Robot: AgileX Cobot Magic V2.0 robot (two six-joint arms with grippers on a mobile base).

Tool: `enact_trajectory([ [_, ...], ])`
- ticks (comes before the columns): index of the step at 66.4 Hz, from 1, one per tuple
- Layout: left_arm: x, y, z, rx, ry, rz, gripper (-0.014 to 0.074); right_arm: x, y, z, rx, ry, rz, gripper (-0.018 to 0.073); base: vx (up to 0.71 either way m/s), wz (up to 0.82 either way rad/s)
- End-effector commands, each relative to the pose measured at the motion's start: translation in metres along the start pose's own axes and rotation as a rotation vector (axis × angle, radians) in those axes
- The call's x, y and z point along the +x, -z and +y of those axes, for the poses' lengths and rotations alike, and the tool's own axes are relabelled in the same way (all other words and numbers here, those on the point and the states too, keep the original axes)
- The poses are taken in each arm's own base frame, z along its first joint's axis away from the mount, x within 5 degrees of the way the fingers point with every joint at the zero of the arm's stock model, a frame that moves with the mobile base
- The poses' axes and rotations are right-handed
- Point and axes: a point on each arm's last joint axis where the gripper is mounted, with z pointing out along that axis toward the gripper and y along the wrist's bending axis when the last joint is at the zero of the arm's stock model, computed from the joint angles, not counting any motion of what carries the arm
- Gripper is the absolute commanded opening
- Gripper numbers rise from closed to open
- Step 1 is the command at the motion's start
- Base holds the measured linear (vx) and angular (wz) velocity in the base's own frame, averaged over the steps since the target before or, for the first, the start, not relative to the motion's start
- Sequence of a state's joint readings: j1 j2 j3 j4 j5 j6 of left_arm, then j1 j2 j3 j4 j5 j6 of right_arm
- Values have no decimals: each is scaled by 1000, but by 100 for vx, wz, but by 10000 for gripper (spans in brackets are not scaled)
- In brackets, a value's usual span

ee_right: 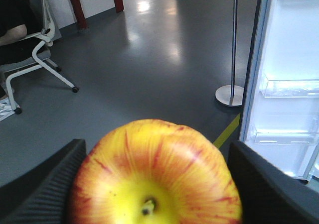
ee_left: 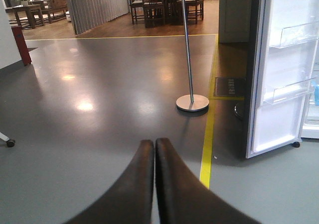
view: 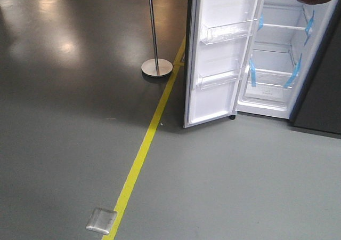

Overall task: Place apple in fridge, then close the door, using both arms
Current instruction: 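Approach the refrigerator door shelves with the apple held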

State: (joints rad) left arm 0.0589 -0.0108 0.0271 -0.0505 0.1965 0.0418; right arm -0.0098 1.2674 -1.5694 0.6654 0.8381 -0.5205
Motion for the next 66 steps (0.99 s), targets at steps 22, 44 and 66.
enact_trajectory([
  [22, -3, 0, 0, -3, 10, -77, -8, -18, 16, 7, 15, 11, -125, 141, 10, 1],
  [44, -3, 0, 0, -3, 10, -77, -8, -18, 16, 7, 15, 11, -125, 141, 9, 0],
  [66, -3, 0, 0, 1, 10, -77, -8, -18, 16, 7, 15, 11, -125, 141, 8, 1],
])
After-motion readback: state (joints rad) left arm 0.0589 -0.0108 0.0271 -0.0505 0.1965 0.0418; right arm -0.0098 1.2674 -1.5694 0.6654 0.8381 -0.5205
